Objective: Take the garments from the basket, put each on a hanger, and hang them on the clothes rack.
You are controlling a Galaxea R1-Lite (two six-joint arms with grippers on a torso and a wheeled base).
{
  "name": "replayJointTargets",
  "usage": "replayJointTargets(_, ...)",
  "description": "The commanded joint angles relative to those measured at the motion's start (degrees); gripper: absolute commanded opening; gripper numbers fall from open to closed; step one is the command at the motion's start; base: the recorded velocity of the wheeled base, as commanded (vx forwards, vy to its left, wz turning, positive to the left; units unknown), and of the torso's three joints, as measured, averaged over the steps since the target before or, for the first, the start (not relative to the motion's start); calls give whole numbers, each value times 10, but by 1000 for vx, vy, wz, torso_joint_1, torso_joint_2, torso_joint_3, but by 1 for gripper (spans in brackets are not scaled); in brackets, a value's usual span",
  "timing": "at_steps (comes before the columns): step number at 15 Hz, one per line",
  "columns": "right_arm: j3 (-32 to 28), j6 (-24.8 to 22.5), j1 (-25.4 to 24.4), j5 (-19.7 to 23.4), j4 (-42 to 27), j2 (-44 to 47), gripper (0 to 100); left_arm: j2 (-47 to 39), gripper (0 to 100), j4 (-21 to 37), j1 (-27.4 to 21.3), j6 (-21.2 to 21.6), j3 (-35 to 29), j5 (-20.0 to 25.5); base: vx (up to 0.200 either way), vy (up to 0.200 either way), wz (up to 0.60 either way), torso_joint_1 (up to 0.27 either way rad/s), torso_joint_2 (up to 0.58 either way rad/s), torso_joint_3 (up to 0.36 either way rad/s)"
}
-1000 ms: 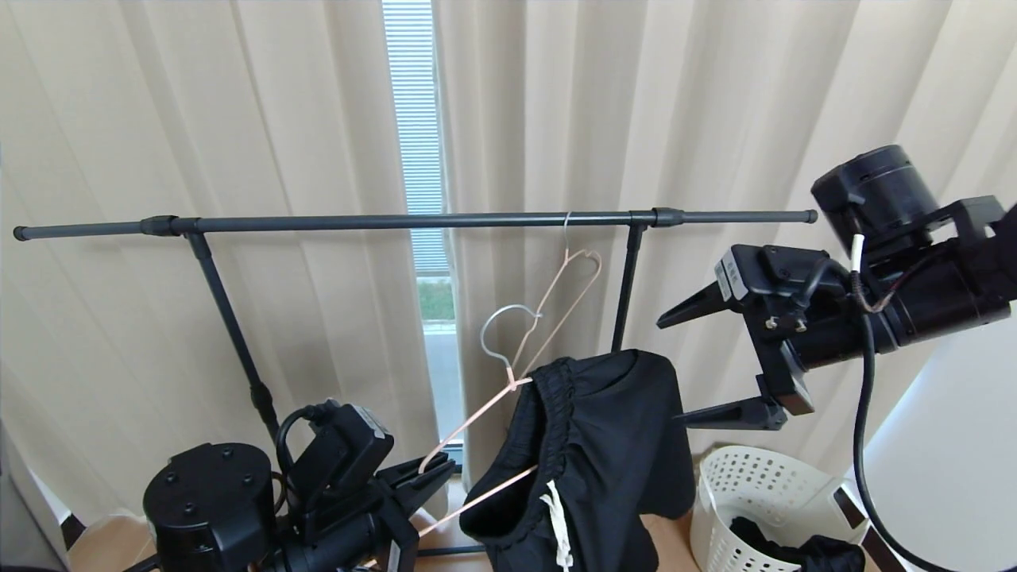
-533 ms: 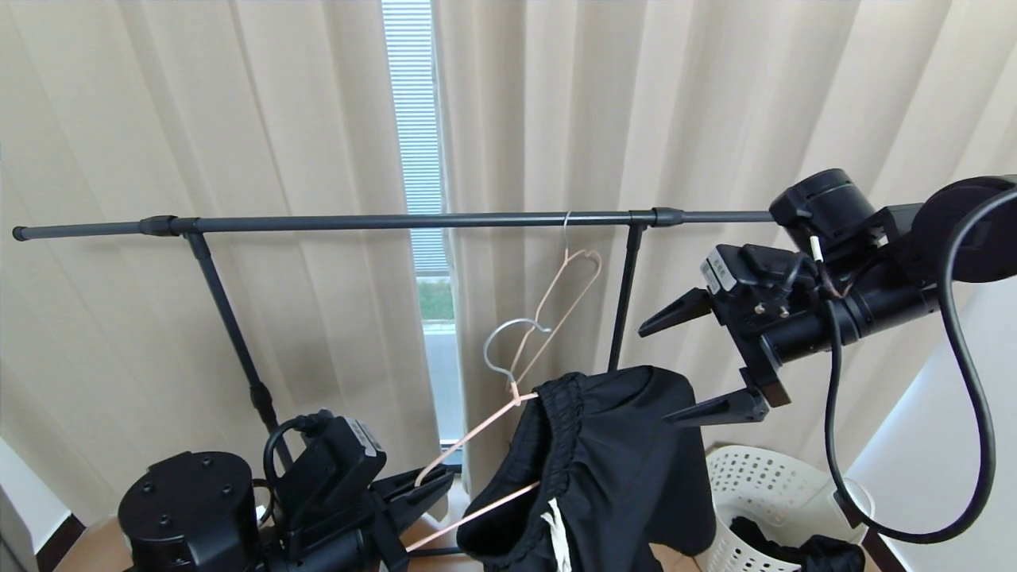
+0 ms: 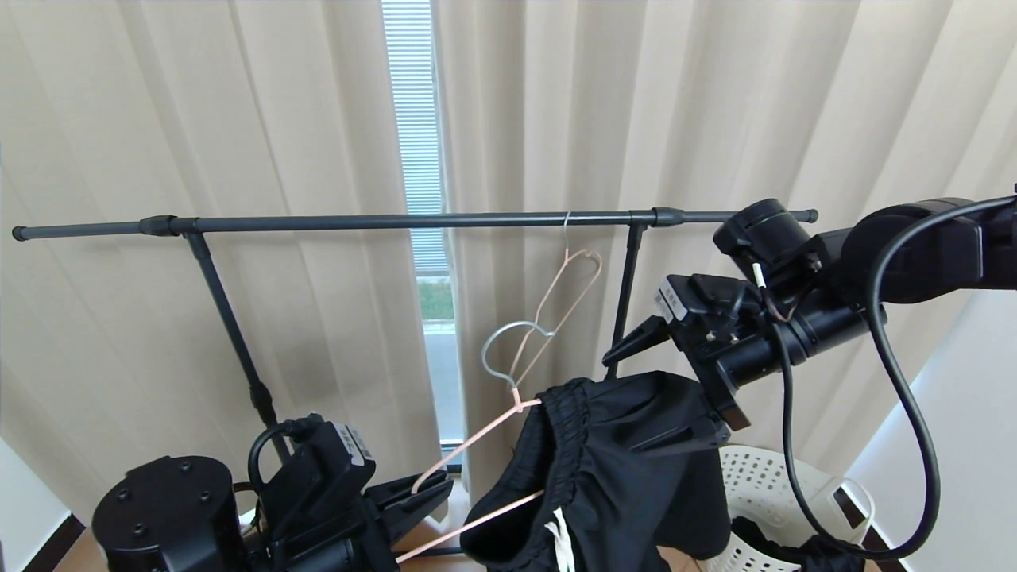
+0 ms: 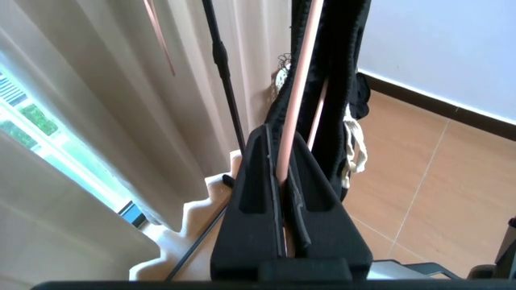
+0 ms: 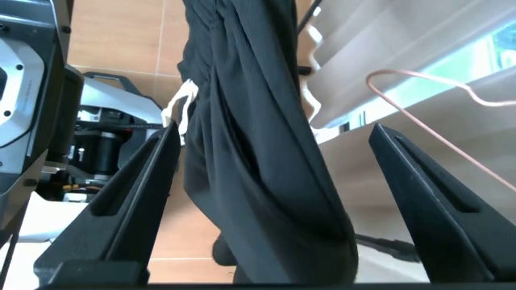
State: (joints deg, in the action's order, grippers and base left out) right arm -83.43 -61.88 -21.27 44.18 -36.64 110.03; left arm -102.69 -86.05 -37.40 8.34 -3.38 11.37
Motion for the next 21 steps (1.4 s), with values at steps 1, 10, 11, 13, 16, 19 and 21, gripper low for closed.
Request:
replayJointTargets(1, -4, 3, -10, 0, 0, 17, 100, 1, 0, 0, 0, 0, 0, 0, 0, 0, 0, 0, 0, 0)
replayJointTargets(10, -16, 12, -27, 1, 0, 33, 100, -1, 0, 0, -3, 0, -1, 0, 0, 0, 0, 0, 0, 0)
replayJointTargets(11, -16, 12, -27, 1, 0, 33, 0, -1, 0, 0, -3, -1, -1, 0, 0, 0, 0, 0, 0, 0)
replayJointTargets(13, -18, 12, -27, 1, 0, 32, 0, -3, 0, 0, -2, -1, -3, 0, 0, 0, 0, 0, 0, 0)
replayJointTargets(16, -18, 12, -27, 0, 0, 28, 0, -3, 0, 0, -2, -1, -1, 0, 0, 0, 0, 0, 0, 0)
replayJointTargets(19, -18, 12, -27, -1, 0, 26, 0, -12, 0, 0, 1, -3, -5, 0, 0, 0, 0, 0, 0, 0)
replayJointTargets(21, -17, 12, -27, -1, -1, 26, 0, -12, 0, 0, 1, -2, -4, 0, 0, 0, 0, 0, 0, 0)
